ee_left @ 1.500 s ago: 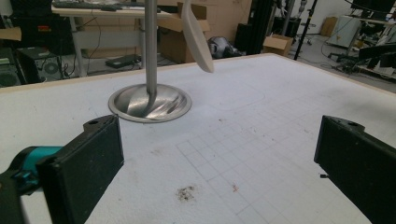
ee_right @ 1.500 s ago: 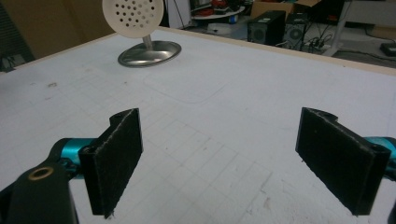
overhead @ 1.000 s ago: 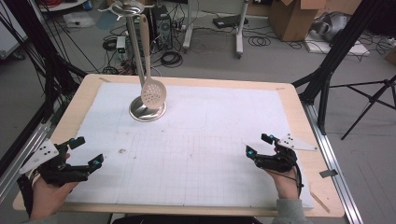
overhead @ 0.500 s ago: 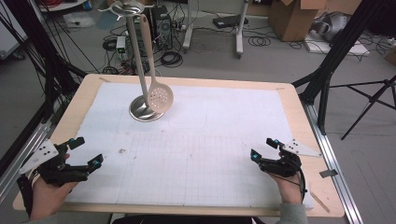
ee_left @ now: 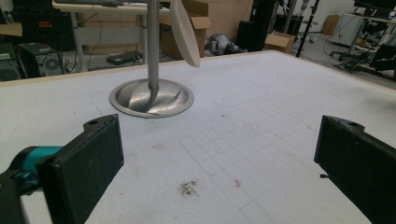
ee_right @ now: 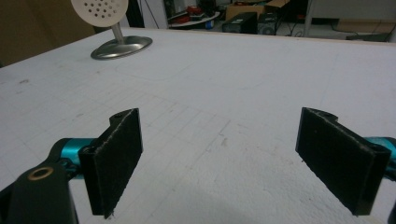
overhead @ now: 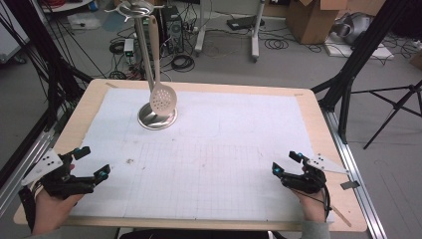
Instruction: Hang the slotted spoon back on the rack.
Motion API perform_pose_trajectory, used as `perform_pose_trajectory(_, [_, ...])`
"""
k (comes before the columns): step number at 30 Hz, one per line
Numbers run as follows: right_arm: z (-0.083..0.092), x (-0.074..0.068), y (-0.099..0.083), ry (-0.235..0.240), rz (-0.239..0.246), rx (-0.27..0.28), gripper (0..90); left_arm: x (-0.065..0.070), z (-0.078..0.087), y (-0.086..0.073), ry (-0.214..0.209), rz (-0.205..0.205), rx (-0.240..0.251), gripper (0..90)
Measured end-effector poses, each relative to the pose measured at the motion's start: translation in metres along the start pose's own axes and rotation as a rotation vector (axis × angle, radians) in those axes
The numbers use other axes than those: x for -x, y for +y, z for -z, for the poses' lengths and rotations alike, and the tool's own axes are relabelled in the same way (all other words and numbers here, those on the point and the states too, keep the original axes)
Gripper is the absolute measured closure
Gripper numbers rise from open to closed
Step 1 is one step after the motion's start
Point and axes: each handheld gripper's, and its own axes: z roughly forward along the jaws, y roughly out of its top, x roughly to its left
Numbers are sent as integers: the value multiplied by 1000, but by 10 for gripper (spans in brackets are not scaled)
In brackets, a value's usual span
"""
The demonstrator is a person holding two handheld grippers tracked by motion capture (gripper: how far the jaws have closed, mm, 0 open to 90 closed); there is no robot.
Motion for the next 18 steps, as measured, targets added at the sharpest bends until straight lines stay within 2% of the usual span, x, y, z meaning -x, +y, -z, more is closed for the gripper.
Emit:
perform_pose_trajectory(7, [9,6,-4,-35,-18,12,140,-3,2,-1,12,3,8,17])
perform_pose_trajectory(11, [11,9,-8,-68,-20,8,140,-5,4,-2,28,9,14,17])
perform_pose_trajectory(15, [14,12,-11,-98,-37,27,140,-8,5,-4,46,13,16,17])
perform_pose_trajectory(18, [16,14,-13,-106,-33,23,140,-10,4,-6,57,19,14,18])
